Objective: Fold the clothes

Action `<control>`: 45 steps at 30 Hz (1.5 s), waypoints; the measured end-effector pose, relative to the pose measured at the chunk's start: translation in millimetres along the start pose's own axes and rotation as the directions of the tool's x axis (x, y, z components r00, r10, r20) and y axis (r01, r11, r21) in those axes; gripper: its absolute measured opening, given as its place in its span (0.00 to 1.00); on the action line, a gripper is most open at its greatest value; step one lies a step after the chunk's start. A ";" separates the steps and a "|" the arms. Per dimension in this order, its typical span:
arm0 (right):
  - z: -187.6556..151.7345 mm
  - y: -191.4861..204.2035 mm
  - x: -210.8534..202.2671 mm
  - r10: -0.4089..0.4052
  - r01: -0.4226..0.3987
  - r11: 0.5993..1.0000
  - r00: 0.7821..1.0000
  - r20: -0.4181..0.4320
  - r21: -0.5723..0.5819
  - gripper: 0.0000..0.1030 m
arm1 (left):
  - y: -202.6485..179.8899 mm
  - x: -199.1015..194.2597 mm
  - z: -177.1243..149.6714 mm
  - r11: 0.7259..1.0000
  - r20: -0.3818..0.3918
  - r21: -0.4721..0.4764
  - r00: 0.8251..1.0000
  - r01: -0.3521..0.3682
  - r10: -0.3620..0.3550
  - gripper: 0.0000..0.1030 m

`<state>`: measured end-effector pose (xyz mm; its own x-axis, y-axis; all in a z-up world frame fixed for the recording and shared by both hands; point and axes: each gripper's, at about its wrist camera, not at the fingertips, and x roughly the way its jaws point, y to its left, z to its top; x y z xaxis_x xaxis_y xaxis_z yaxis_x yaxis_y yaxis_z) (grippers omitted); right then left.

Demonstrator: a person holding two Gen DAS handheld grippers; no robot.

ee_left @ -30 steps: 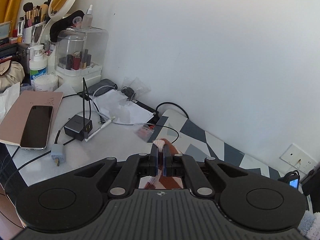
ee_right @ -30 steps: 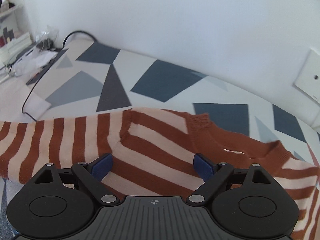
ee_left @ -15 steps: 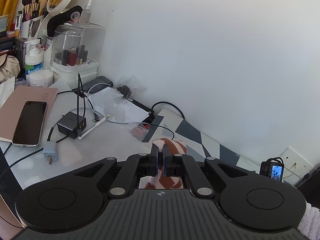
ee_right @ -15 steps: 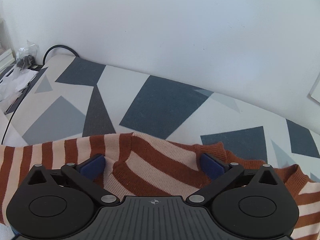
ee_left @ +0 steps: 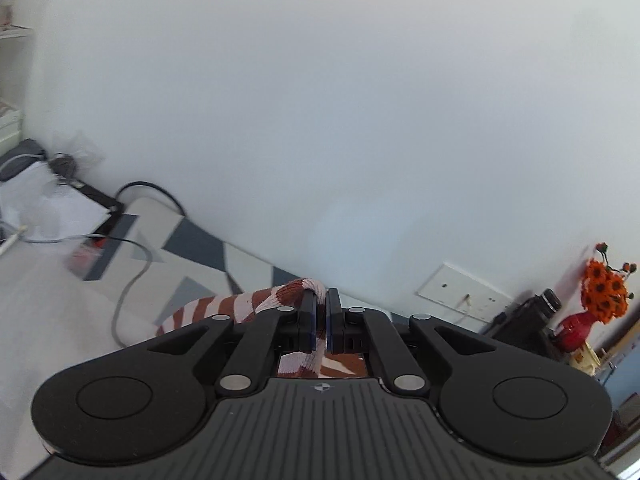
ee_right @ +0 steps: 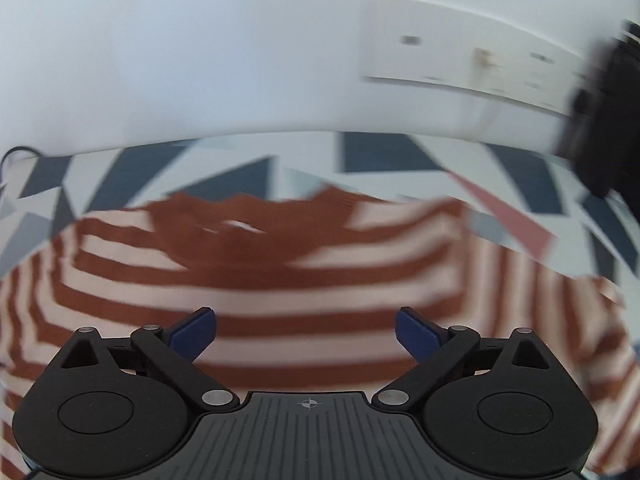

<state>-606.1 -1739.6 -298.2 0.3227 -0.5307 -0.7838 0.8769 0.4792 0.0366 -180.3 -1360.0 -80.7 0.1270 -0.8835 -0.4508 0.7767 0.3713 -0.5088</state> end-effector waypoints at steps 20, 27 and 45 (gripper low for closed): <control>-81.0 -84.7 -44.4 -0.148 0.139 0.980 0.988 0.051 0.142 0.88 | -119.3 243.5 -136.2 0.925 -0.516 0.320 0.857 0.203 -0.009 0.30; -61.4 -44.3 -47.8 0.001 0.001 1.000 0.993 0.119 -0.018 0.80 | -79.6 148.3 -84.5 0.889 -0.347 0.417 0.937 0.191 -0.039 0.55; 2.0 3.0 -19.0 -0.016 0.045 0.955 0.995 0.102 -0.294 0.04 | 20.9 133.1 -116.8 0.783 -0.202 0.564 0.876 -0.262 0.439 0.55</control>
